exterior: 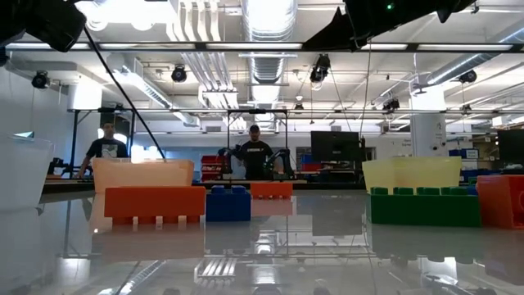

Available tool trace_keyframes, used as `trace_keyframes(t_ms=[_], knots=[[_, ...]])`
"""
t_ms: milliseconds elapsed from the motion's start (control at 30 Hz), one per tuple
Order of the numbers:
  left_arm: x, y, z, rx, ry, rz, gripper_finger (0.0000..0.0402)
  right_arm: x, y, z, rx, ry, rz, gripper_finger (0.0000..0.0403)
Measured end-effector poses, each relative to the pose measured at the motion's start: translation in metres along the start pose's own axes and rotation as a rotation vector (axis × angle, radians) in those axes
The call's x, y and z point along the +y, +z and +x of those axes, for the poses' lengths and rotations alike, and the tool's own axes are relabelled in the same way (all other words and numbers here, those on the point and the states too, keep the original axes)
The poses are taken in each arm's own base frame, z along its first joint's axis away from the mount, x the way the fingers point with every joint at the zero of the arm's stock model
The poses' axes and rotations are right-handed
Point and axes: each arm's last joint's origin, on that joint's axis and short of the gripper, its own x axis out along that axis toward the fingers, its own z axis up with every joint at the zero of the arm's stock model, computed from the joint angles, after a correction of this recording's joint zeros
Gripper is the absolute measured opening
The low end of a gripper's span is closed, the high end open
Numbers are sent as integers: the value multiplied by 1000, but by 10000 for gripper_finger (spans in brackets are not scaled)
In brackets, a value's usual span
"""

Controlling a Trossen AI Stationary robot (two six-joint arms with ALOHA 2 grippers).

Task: Sort & place blocks by color
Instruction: Put the orange game piece into the yellow bin

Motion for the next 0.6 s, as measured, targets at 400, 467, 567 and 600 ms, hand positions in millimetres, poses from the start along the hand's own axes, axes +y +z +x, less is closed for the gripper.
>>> trace_keyframes(t_ms=[400, 467, 567, 600], knots=[[-3, 11, -1, -55, -27, 50, 192, 1, -4, 0, 16, 4, -5, 56], [-2, 13, -2, -56, -29, 45, 192, 1, -5, 0, 18, 5, -5, 56], [-2, 15, -2, -59, -29, 62, 192, 2, -6, 0, 22, 5, -6, 56], [-2, 16, -2, -64, -29, 74, 192, 2, -7, 0, 23, 6, -7, 56]])
